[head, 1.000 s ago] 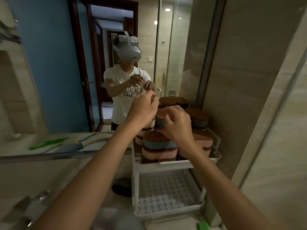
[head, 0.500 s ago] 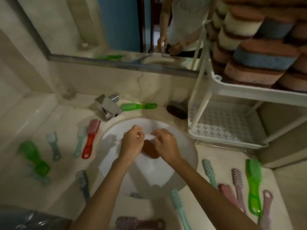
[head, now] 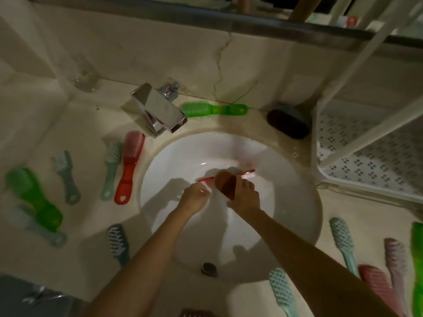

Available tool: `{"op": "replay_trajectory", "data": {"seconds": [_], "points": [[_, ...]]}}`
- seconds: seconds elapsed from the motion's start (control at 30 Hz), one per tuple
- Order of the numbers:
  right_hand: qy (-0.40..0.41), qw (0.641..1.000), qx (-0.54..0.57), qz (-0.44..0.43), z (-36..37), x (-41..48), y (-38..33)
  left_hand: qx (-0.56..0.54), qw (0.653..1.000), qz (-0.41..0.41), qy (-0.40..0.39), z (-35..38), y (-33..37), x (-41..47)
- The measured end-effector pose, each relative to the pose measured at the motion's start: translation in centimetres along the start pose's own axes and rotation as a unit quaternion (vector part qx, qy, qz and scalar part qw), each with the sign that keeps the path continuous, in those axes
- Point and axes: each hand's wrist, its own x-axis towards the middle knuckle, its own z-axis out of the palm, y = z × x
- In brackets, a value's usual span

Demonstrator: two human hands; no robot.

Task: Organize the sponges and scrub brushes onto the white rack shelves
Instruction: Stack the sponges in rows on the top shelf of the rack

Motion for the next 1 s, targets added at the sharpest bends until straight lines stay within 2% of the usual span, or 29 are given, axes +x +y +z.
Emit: {"op": "replay_trajectory", "data": {"seconds": [0.2, 0.27, 0.4, 0.47, 0.63, 0.7, 0.8, 0.87, 1.0], "points": [[0.071, 0.997, -0.009, -0.027, 1.0, 0.2, 0.1, -0.095, 0.995, 0.023, -0.01, 0.1, 1.3, 0.9], [0.068, 0.997, 0.008, -0.02, 0.6, -0.1, 0.4, -0.112, 0.993, 0.012, -0.02, 0.2, 1.3, 1.4], [0.045, 0.995, 0.091, 0.006, -0.6, -0.6, 0.8, -0.139, 0.989, 0.005, -0.053, 1.5, 0.5, 3.0], [0.016, 0.996, 0.09, 0.017, -0.6, -0.6, 1.2, -0.152, 0.986, -0.022, -0.071, 2.5, 0.6, 3.4], [-0.095, 0.985, 0.128, 0.061, 0.6, -0.2, 0.9, -0.071, 0.995, -0.06, 0.036, 3.3, -0.4, 5.1], [-0.109, 0.978, 0.161, 0.075, 0.9, -0.1, 0.4, -0.056, 0.995, -0.076, 0.018, 3.8, -1.9, 6.4], [-0.091, 0.96, 0.241, 0.108, 0.7, -0.3, 0.1, -0.077, 0.994, -0.08, -0.001, 4.7, -4.1, 8.1], [-0.063, 0.949, 0.286, 0.117, 0.0, -0.6, 0.2, -0.072, 0.996, -0.057, -0.002, 3.2, -2.5, 6.0], [0.027, 0.918, 0.373, 0.132, -2.9, -1.1, 0.3, -0.185, 0.982, -0.031, 0.01, 1.3, -0.1, 4.0]]}}
